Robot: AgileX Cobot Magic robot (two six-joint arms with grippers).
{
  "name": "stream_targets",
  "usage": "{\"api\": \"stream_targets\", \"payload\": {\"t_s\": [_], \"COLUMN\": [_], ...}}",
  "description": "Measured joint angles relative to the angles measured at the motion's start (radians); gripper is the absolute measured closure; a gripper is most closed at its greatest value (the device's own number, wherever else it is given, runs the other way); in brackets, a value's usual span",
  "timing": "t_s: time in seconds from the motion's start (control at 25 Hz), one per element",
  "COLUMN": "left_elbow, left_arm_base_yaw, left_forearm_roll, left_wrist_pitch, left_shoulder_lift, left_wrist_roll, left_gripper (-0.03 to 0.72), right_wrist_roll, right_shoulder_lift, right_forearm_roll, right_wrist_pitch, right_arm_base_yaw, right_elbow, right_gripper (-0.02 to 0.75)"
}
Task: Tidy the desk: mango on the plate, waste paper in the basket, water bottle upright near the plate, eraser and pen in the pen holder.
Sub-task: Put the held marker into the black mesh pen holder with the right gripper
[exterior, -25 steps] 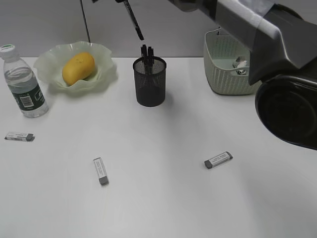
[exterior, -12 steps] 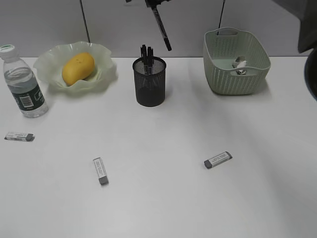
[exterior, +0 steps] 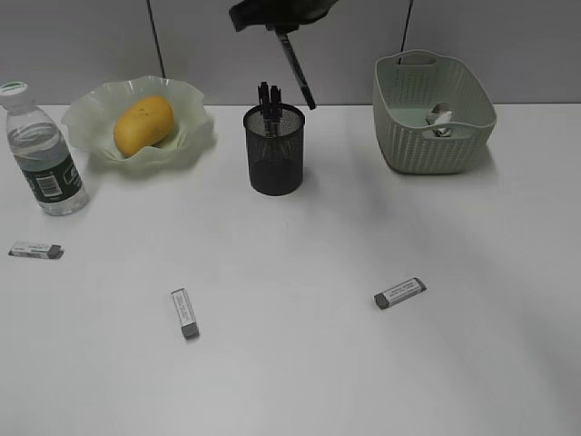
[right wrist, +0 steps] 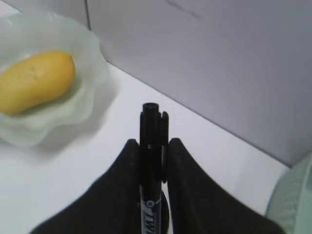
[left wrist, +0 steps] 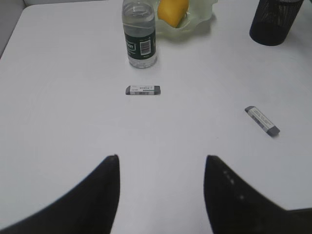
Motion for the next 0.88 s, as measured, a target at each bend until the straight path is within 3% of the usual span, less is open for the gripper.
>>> {"api": "stream_targets", "payload": {"t_s": [0.36,0.6,0.68,0.88], "left_elbow": [0.0,0.0,0.0,0.0], "left_arm_base_yaw": [0.0,0.0,0.0,0.0], "left_forearm_roll": [0.0,0.0,0.0,0.0], "left_wrist_pitch": [0.0,0.0,0.0,0.0], "left_shoulder_lift": [0.0,0.0,0.0,0.0], "left_wrist_roll": [0.0,0.0,0.0,0.0], "left_gripper": [0.267,0.267,0.267,0.267], "right_wrist_roll": [-0.003,-0.005,-0.005,-0.007], "right_shoulder_lift": [0.013,0.078,0.08,0.08], "right_forearm_roll": [-0.012,-0.011,-0.011,-0.02], "right_wrist_pitch": [-0.554,-0.587,-0.562,-0.509], "right_arm_base_yaw": [0.0,0.0,0.0,0.0], "right_elbow": [0.244,0.264,0.264,0.264], "right_gripper": [0.583,0.56,0.51,0.293]}}
